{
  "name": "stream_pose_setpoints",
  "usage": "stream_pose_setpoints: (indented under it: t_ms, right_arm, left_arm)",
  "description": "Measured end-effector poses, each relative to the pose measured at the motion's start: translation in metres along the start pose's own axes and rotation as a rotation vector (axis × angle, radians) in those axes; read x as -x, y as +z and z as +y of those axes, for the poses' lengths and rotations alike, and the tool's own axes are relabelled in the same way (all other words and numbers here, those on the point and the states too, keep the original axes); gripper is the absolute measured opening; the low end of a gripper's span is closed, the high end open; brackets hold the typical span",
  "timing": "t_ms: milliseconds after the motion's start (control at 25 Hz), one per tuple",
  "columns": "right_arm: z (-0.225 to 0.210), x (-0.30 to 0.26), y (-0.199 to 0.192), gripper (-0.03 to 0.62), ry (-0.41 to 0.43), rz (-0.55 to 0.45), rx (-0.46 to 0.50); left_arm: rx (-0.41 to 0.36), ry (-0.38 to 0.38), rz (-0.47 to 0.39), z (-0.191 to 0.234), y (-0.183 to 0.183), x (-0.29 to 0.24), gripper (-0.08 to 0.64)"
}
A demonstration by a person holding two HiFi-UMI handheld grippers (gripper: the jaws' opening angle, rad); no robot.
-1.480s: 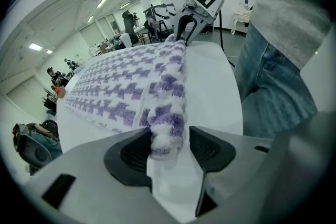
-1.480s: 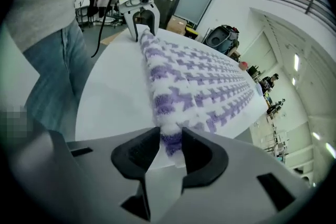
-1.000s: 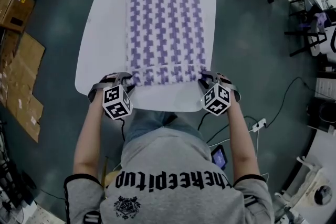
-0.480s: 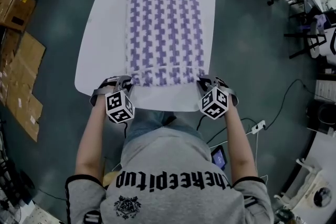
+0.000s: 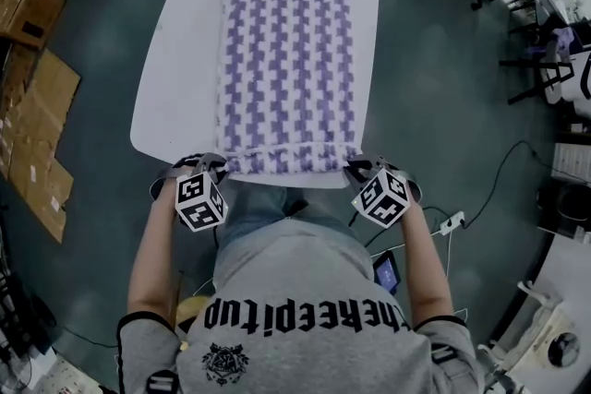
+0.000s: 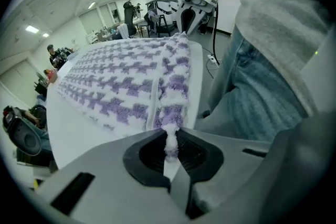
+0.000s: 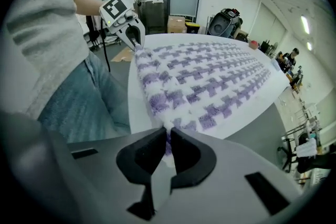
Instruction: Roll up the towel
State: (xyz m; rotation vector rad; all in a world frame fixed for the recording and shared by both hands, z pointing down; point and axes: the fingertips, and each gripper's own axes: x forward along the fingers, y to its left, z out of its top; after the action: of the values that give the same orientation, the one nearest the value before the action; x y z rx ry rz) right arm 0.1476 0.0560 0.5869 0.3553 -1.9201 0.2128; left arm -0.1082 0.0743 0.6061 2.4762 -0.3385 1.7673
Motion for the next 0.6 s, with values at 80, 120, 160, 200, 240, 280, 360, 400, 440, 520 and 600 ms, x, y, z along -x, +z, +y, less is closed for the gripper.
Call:
stream_pose_setpoints:
  t_ms: [80, 120, 160, 200, 240, 280, 360, 400, 440, 520, 600]
  right_arm:
    - [0.014, 0.002, -0.004, 0.026, 0.063, 0.012, -0.016]
    - [0.021, 0.001, -0.005, 0.026, 0.086, 0.015, -0.026]
    - [0.026, 0.000, -0.006, 0.026, 0.100, 0.015, -0.038]
    - [0.030, -0.002, -0.007, 0.026, 0.110, 0.012, -0.053]
    - [0.032, -0.003, -0.006, 0.026, 0.119, 0.008, -0.071]
    - [0.033, -0.004, -0.005, 0.026, 0.131, 0.006, -0.092]
    - [0.032, -0.002, -0.003, 0.026, 0.165, 0.005, -0.134]
    - [0.029, -0.001, -0.002, 0.026, 0.182, 0.006, -0.150]
    - [0.023, 0.000, -0.002, 0.026, 0.195, 0.008, -0.165]
    - [0.005, 0.002, 0.000, 0.028, 0.207, 0.006, -0.190]
    - [-0.013, 0.001, 0.005, 0.028, 0.194, -0.004, -0.204]
  left_arm:
    - [0.005, -0.054, 0.009, -0.013, -0.004, 0.002, 0.034]
    - [0.007, -0.072, 0.009, -0.018, -0.007, 0.002, 0.034]
    - [0.011, -0.083, 0.007, -0.023, -0.010, 0.002, 0.034]
    - [0.015, -0.089, 0.004, -0.026, -0.013, 0.002, 0.034]
    - [0.019, -0.095, 0.001, -0.028, -0.016, 0.002, 0.034]
    - [0.024, -0.107, -0.001, -0.029, -0.017, 0.002, 0.034]
    - [0.044, -0.148, -0.003, -0.029, -0.019, 0.003, 0.034]
    - [0.059, -0.174, -0.005, -0.028, -0.018, 0.003, 0.034]
    - [0.077, -0.200, -0.007, -0.024, -0.016, 0.004, 0.034]
    - [0.105, -0.236, -0.013, -0.010, -0.009, 0.004, 0.034]
    - [0.113, -0.239, -0.019, 0.006, -0.006, 0.003, 0.034]
